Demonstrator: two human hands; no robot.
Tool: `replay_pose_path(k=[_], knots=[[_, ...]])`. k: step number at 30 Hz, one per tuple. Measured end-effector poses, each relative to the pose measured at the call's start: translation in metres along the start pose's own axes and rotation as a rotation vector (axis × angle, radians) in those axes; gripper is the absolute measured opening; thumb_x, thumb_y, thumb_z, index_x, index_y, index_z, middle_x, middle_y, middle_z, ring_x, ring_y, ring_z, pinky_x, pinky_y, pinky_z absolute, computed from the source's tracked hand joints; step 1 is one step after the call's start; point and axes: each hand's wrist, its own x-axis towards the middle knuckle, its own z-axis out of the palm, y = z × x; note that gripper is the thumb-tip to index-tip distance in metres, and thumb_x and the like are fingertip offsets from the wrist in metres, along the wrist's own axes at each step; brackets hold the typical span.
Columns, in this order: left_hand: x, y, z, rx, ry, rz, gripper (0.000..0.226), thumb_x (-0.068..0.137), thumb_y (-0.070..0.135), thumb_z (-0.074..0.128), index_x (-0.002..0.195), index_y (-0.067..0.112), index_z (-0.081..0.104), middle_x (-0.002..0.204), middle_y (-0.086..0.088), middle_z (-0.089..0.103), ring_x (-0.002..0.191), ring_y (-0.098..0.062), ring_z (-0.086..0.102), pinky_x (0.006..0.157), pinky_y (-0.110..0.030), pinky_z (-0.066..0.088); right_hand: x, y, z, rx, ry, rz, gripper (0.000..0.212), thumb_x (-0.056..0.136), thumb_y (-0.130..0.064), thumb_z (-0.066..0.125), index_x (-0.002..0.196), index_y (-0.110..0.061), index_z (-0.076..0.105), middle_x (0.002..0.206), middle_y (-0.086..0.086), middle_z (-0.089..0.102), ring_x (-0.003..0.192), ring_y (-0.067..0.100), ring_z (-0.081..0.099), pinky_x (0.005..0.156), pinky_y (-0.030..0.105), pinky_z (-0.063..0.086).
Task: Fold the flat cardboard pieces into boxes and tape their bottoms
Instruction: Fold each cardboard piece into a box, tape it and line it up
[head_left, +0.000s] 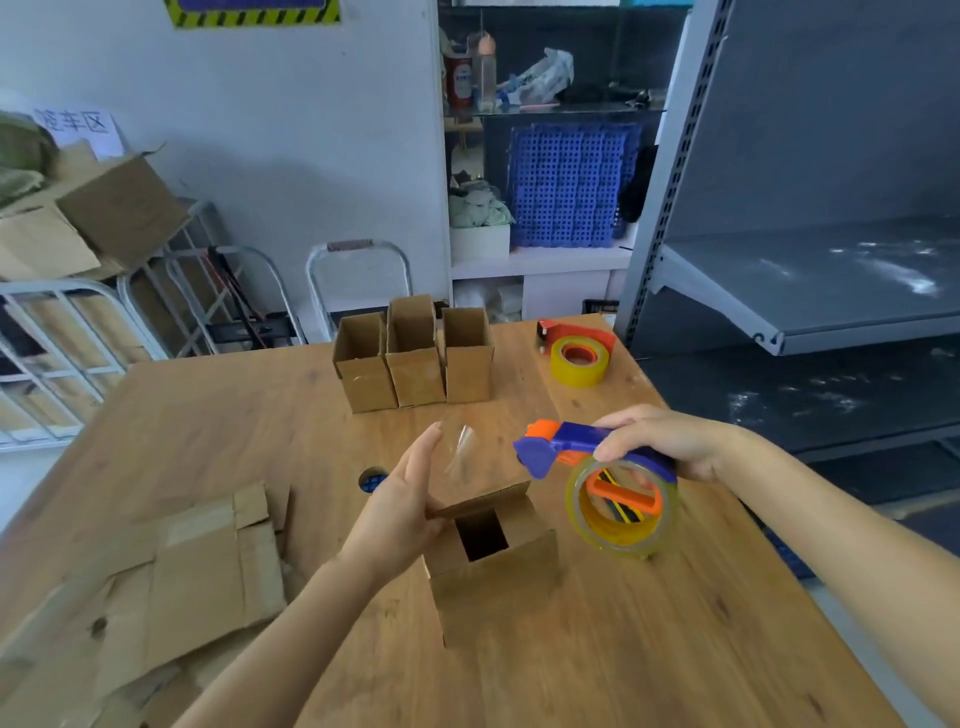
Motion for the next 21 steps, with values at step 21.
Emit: replay_pose_path(k=[21], knots=[[-0.037,-0.015,-0.023,0.285,0.128,-0.071,0.108,0.084,0.006,0.066,0.150,0.029,-0.016,0.161,0.007,0.004,0.085,-0.009,0.062,0.071,-0.023,0.057,-0.020,-0.075,-0.003,0.290,0.226,-0.061,0.014,0.080,-0.021,0.065,0.079,-0.008,0.064,0.056,0.003,0.064,0.042,0.010,0.055,0.041,0.018,0.045]])
